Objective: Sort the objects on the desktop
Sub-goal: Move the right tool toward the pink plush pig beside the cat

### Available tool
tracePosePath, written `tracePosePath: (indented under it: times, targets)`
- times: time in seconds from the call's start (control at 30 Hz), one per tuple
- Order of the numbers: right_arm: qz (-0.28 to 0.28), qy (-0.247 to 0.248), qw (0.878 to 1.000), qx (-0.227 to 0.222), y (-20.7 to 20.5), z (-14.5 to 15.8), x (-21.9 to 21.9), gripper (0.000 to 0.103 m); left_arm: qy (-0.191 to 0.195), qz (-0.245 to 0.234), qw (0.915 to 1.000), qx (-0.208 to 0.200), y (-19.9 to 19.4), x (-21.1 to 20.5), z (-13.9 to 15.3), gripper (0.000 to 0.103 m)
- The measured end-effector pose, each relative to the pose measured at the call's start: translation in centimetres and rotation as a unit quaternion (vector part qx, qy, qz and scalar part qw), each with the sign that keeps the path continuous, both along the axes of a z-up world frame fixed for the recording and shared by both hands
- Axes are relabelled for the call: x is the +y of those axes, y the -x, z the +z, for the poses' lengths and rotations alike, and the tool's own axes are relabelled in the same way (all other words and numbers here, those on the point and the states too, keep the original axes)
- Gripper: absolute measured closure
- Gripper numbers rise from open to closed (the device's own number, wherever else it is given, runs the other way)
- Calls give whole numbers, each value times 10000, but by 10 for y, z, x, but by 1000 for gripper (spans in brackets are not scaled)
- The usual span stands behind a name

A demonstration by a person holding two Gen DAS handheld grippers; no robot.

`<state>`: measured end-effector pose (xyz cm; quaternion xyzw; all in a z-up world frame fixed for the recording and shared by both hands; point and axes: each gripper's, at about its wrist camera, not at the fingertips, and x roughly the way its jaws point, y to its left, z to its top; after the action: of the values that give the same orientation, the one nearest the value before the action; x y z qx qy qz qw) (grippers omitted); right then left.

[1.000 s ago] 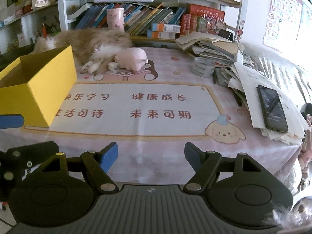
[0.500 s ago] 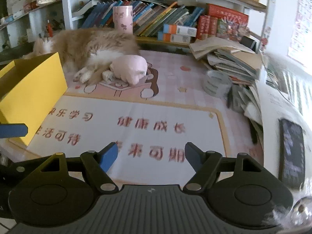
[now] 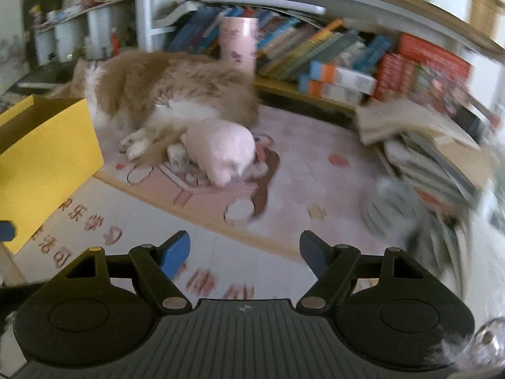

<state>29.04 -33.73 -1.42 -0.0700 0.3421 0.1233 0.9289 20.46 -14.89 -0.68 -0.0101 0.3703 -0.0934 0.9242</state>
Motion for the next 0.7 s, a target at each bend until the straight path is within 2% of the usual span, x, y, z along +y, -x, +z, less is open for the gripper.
tracePosePath:
  times: [0.17,0.3,0.43,0.7]
  targets:
    - [611,274,9977,-43,-53,-10,16,28,-103,295,9995,-27,-8,-1,4,8]
    - [916,418,9949,-90,-81,-20,30,27,-101,460,9989,-44,-15,-1,5,8]
    - [1097,497,9926,-152,-105,-29,40,24,-173,511,9985,-100,-23,-5,6,8]
    - [1282,638,9894,-228,-146,-42,55,23,-196,638,9977,-85,-43,-6,3,10]
